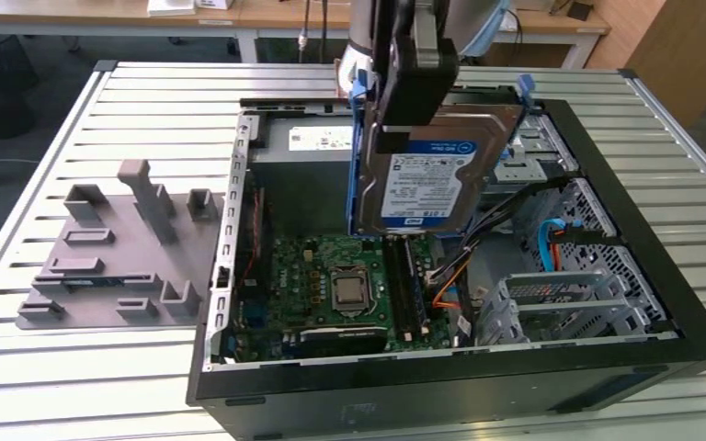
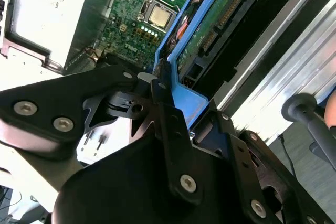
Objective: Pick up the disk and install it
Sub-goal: 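Insert the disk into the insertion slot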
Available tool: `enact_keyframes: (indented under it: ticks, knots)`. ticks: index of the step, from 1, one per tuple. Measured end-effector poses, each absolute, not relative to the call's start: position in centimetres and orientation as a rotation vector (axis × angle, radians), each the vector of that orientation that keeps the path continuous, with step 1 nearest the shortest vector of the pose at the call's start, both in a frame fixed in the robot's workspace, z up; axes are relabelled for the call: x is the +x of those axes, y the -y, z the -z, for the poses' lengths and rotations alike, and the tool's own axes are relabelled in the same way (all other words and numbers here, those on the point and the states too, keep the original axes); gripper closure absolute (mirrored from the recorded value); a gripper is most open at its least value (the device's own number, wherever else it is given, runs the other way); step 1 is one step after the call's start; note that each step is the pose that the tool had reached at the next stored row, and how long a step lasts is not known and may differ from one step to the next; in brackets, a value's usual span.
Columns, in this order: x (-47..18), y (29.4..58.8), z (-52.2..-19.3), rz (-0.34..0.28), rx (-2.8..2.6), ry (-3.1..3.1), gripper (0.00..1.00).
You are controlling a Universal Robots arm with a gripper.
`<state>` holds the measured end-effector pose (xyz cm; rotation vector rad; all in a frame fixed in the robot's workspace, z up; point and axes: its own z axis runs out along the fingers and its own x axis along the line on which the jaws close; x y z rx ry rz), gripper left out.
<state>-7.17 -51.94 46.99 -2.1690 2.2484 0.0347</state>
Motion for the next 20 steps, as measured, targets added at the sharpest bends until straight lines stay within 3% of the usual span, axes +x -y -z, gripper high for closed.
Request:
enact_keyframes:
  ticks: [20]
  knots:
    - [-4.8, 53.9, -46.0, -0.024, -2.168, -2.241, 0.64]
